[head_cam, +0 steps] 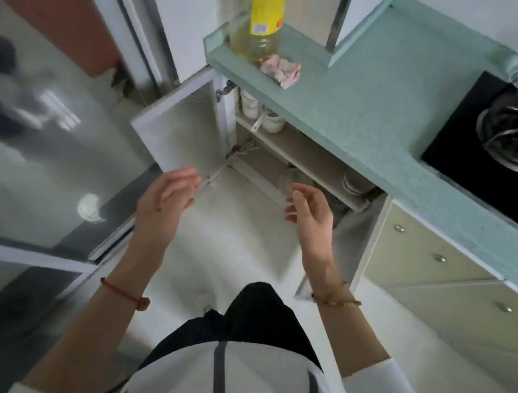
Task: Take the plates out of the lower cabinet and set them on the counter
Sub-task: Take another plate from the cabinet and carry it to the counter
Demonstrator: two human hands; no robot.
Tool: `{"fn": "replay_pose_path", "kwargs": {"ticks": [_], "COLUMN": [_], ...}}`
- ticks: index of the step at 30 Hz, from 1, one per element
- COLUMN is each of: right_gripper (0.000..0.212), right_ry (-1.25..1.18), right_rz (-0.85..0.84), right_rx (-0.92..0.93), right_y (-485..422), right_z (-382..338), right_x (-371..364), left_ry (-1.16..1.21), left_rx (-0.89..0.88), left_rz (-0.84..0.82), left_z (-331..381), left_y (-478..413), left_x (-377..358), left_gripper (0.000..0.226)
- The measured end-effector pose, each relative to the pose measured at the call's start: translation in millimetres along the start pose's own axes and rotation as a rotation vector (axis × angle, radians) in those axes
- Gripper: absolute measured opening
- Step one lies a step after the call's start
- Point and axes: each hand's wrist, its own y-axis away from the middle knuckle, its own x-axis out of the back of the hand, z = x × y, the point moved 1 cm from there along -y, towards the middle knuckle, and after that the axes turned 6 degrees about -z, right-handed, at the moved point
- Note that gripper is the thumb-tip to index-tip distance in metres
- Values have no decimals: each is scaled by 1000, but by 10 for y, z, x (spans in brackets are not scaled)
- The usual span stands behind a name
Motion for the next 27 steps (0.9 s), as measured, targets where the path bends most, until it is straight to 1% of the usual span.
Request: {"fn": "replay_pose_path", "kwargs": {"ticks": [4, 7, 10, 16, 21, 27], "right_gripper": [14, 20, 19, 20, 18, 15], "right_ry": [-18, -15, -23, -12, -15, 47], "right_rz": [129, 205, 276, 353, 435, 513], "right_rx": [-51, -89, -126, -189, -252, -303], "right_y": [-229, -490, -783, -1481, -2108, -2950], "right_z": [59, 112, 169, 438, 999, 2140], "right_x": [-207, -304, -344, -373, -369, -316], "left_ry": [-11, 5, -1, -52, -86, -180], "left_rx": [16, 13, 23, 32, 74, 78], "left_rz": [-155, -205, -270, -304, -391, -412], "left_z": [-5, -75, -191, -616, -1190, -2251], "left_y": [-645, -1156, -1660, -2534, -3177, -3956], "left_x": [102, 51, -87, -393, -605, -904], "left_gripper": [20, 23, 26, 26, 28, 27]}}
